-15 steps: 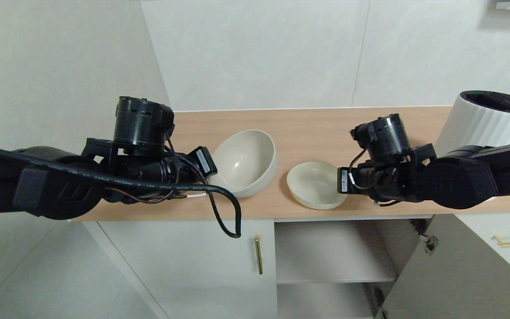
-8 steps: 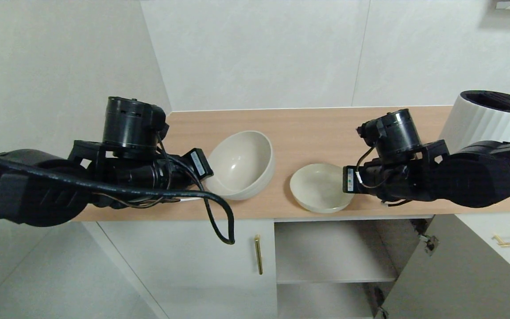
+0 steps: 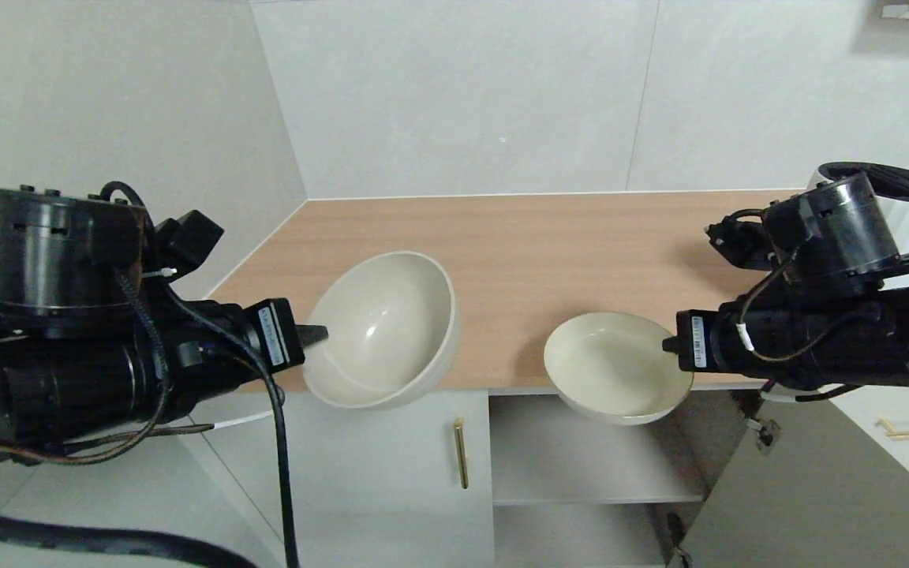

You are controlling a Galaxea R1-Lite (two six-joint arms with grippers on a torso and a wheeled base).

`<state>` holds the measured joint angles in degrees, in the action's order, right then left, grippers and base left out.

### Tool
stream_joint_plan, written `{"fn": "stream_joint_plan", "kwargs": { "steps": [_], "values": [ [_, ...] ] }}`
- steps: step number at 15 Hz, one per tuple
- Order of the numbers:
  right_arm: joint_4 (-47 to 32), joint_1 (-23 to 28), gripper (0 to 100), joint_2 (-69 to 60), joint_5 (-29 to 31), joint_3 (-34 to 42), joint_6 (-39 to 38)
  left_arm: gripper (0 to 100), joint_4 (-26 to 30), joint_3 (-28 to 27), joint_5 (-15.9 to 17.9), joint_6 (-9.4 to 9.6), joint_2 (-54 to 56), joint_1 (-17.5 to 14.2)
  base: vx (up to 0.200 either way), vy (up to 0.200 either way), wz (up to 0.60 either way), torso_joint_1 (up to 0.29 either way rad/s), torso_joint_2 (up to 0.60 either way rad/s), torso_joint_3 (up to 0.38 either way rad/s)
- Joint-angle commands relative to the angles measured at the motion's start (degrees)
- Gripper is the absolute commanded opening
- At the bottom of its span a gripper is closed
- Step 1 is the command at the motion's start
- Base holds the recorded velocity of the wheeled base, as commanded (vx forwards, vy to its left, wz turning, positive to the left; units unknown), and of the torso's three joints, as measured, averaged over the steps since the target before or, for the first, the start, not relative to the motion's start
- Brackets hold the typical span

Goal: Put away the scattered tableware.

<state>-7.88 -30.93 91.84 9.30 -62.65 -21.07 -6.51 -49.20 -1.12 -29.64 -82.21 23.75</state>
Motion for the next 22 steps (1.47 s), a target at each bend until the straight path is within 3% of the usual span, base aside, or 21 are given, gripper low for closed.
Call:
{"fn": "stream_joint_plan", "kwargs": {
  "steps": [1, 4, 7, 10, 22],
  "values": [
    [-5.0, -0.3, 0, -5.0, -4.6, 0.5, 0.1, 0, 2.6, 1.6, 0.2, 1.6, 4.0, 0.0, 0.0, 0.0, 0.0, 0.0, 0.0, 0.0],
    [-5.1, -0.3, 0, -5.9, -7.6, 0.7, 0.2, 0, 4.0, 1.2, 0.9, 1.86, 5.4, 0.0, 0.0, 0.0, 0.0, 0.0, 0.0, 0.0],
    [-4.9, -0.3, 0, -5.4, -7.7, 0.9, 0.1, 0, 4.0, 1.3, 1.0, 2.39, 5.1, 0.0, 0.0, 0.0, 0.0, 0.0, 0.0, 0.0],
    [-4.9, -0.3, 0, -5.5, -7.7, 1.1, 0.2, 0, 4.0, 1.3, 1.1, 2.39, 4.9, 0.1, -0.2, 0.0, 0.0, 0.007, 0.0, 0.004],
    [-4.7, -0.3, 0, -1.8, -7.5, 2.6, 2.4, 0, 4.3, 1.7, 1.1, 3.27, 3.7, 0.1, 0.0, 0.0, 0.0, 0.0, 0.0, 0.0]
  ]
}}
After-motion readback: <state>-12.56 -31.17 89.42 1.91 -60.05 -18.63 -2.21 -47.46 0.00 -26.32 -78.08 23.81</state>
